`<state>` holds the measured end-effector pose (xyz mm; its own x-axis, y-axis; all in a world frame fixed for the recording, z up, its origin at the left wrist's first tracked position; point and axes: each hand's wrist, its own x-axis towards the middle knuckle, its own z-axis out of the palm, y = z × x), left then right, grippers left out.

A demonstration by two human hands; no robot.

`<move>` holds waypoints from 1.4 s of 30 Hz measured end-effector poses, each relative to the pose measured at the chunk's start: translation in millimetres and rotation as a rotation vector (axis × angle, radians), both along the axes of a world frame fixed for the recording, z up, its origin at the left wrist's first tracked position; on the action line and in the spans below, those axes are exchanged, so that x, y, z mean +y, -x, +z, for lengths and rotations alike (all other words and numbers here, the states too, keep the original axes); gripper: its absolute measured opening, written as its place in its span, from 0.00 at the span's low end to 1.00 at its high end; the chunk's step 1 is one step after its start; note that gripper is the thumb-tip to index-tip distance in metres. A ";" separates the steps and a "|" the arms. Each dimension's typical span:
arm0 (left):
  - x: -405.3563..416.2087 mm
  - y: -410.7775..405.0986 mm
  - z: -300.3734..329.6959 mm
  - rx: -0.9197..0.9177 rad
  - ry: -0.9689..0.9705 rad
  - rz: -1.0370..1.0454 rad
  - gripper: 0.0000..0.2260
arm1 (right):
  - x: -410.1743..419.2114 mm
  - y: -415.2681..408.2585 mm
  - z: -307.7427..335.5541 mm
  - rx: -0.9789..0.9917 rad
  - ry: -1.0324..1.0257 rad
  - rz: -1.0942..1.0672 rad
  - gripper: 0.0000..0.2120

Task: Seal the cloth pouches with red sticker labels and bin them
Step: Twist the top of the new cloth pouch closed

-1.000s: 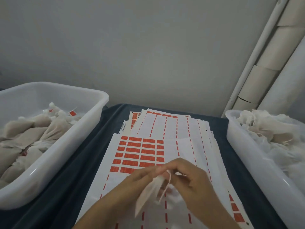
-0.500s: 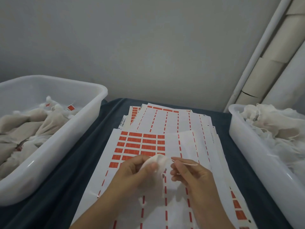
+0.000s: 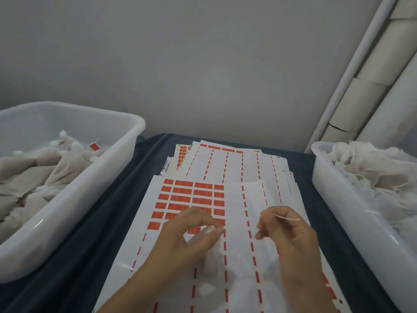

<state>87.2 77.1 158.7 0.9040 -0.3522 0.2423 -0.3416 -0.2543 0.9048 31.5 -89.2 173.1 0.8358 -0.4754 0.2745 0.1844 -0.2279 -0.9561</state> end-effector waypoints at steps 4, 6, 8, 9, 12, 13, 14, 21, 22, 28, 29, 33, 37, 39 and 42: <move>-1.9 3.0 1.6 -0.050 -0.066 0.072 0.09 | 0.6 -0.4 0.5 0.046 -0.205 0.119 0.10; 2.9 5.9 1.5 -0.097 0.006 0.154 0.08 | 0.1 0.1 2.0 0.038 -0.367 0.209 0.10; 8.4 8.2 2.8 -0.007 0.155 0.105 0.12 | 0.6 2.5 5.8 0.014 -0.456 0.297 0.13; 7.9 10.1 5.7 0.129 0.194 0.005 0.17 | 1.6 3.3 7.3 0.009 -0.454 0.348 0.16; -0.4 11.6 9.5 0.500 0.073 -0.221 0.19 | 7.9 5.9 9.9 0.018 -0.324 0.467 0.18; -2.0 9.7 10.4 0.569 0.084 -0.218 0.18 | 10.9 7.5 11.4 0.030 -0.272 0.504 0.14; -1.3 7.4 11.0 0.623 0.129 -0.225 0.20 | 14.1 9.0 12.2 0.044 -0.228 0.553 0.10; 21.2 -4.3 11.0 0.811 0.637 -0.256 0.14 | 35.2 9.2 -3.5 0.218 0.196 0.560 0.04; 22.1 -5.5 11.0 0.852 0.693 -0.244 0.12 | 34.9 8.8 -5.5 0.205 0.237 0.542 0.04; 25.3 -5.5 13.7 0.880 0.627 -0.323 0.11 | 21.4 5.5 -3.8 0.077 0.257 0.259 0.04; 23.8 -3.4 15.0 0.852 0.524 -0.340 0.12 | 19.7 5.1 -4.2 0.049 0.272 0.209 0.05; 7.3 2.6 24.0 0.815 0.220 -0.401 0.14 | 26.1 6.8 -9.8 0.033 0.258 0.232 0.06; 1.2 3.9 23.8 0.825 0.056 -0.472 0.15 | 32.9 9.2 -17.2 0.052 0.193 0.317 0.08; 0.3 5.1 22.5 0.708 0.041 -0.497 0.13 | 30.7 7.9 -16.9 0.038 0.187 0.281 0.08; 7.9 10.8 16.8 0.509 -0.016 -0.494 0.08 | 26.5 5.2 -14.9 0.054 0.164 0.241 0.08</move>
